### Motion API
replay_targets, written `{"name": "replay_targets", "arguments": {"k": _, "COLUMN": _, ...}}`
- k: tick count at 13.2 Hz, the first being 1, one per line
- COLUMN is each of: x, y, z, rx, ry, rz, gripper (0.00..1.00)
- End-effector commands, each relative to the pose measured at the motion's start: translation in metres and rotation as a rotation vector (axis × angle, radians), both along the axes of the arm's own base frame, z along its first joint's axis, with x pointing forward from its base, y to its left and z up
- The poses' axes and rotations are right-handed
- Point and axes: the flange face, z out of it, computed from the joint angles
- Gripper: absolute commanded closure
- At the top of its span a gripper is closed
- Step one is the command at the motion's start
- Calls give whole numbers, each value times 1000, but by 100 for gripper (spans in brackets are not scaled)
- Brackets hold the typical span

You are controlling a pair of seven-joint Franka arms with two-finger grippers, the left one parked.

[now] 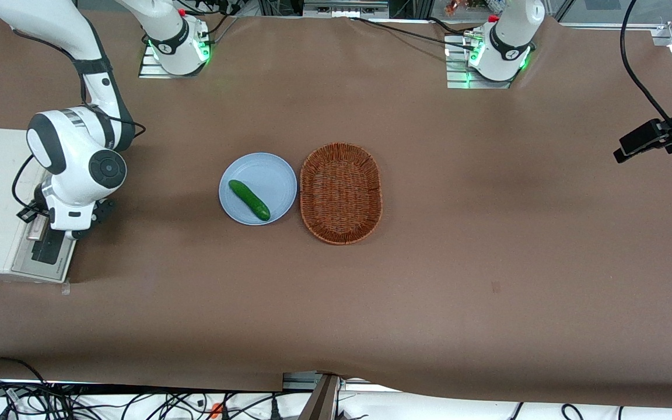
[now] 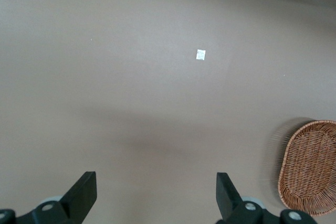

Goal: Open oven door with right arm only

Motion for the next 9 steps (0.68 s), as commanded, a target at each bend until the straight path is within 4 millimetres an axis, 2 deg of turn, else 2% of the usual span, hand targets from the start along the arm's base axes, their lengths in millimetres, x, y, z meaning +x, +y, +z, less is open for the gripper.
{"name": "replay_targets", "arguments": {"k": 1, "x": -6, "y": 0, "z": -4, "rx": 13, "ry": 1, "rz": 2, "gripper": 100}}
{"name": "replay_targets", "arguments": {"k": 9, "x": -3, "y": 20, "z": -24, "rx": 55, "ry": -10, "rz": -38, "gripper": 100}}
